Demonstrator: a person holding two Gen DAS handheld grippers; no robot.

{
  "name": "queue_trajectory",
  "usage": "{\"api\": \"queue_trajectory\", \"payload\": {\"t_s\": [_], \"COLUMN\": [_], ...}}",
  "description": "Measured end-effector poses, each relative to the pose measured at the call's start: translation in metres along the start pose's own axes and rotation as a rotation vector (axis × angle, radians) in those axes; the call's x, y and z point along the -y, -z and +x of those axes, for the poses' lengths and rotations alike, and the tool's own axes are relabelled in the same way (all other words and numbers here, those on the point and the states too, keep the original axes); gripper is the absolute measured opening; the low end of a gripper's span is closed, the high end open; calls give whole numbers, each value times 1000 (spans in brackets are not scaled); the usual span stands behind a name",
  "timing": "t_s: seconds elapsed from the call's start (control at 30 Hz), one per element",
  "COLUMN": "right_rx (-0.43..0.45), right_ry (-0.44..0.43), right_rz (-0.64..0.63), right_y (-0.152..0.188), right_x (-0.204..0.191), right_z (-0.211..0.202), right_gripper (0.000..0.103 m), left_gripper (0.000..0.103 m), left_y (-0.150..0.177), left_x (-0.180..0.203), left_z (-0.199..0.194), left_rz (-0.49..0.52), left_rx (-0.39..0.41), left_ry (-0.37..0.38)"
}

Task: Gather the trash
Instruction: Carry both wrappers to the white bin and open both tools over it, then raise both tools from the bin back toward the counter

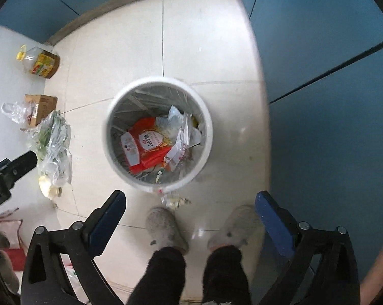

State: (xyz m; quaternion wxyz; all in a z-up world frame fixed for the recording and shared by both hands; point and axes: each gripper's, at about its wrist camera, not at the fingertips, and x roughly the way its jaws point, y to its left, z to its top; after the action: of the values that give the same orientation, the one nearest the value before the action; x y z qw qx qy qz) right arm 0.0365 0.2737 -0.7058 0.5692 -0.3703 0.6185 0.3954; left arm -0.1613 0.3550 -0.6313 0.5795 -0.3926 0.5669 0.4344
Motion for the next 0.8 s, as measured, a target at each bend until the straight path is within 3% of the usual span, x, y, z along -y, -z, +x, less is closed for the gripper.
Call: {"api": "queue_trajectory", "payload": {"t_s": [0.33, 0.5, 0.8], "right_rx": [138, 233, 349], "right_ry": [-9, -26, -68], "right_rz": [-77, -73, -56], "right_y": [57, 86, 136], "right_x": [-29, -26, -26], "right_z": [-214, -322, -449], "right_gripper": [103, 103, 103], "left_gripper": [103, 103, 103], "left_y": [51, 67, 98], "left_x": [-13, -15, -19], "left_z": [-193, -284, -384], "left_rz": [-24, -9, 15], "left_rx": [122, 196, 275], "left_ry": [47, 60, 99]}}
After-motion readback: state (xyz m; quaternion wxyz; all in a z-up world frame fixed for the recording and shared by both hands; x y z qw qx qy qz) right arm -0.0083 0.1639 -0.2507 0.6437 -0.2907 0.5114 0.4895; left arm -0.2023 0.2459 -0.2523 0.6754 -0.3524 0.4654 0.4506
